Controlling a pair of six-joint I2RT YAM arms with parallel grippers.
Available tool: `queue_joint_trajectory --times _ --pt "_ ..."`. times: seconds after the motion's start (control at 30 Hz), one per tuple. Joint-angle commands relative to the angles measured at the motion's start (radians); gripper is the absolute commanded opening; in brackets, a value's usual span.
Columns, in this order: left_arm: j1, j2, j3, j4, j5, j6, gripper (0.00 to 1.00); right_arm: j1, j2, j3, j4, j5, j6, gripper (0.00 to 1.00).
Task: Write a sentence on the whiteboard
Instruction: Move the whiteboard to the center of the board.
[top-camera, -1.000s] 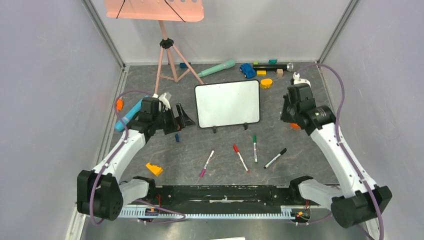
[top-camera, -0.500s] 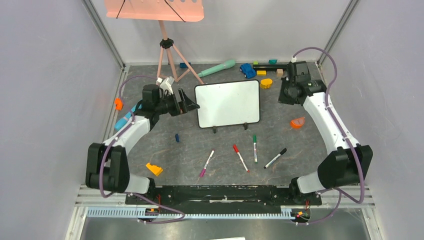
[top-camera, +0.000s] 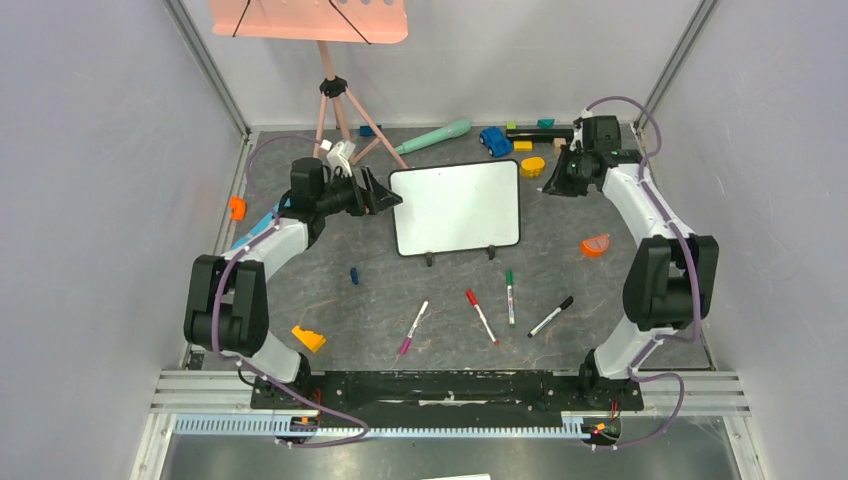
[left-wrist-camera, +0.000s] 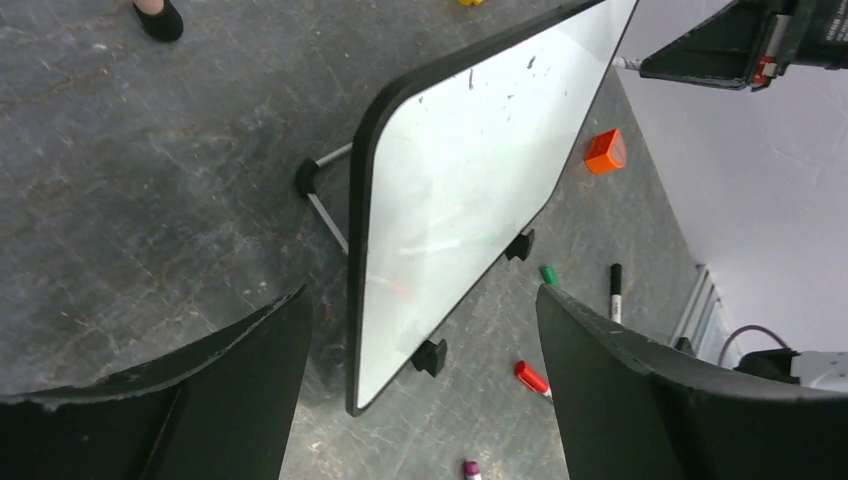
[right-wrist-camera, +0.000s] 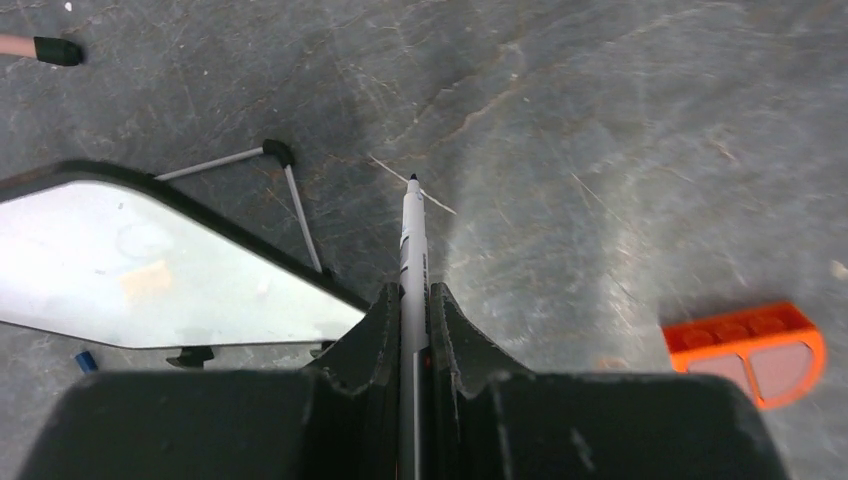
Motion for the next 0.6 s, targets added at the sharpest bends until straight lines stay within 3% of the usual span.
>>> queue_joint_trajectory --times 0.0,0.2,0.57 --pt "0.008 0.037 0.067 0.045 -0.004 0.106 0.87 0.004 0.075 0.037 0.107 -0.120 0.013 0.00" --pt "0.013 0.164 0.132 0.182 0.109 0.095 0.79 0.016 0.146 0.015 0.203 -0.172 0.037 0.00" --pt "0.030 0.421 0.303 0.501 0.251 -0.185 0.70 0.041 0.269 0.122 0.164 -0.292 0.009 0.00"
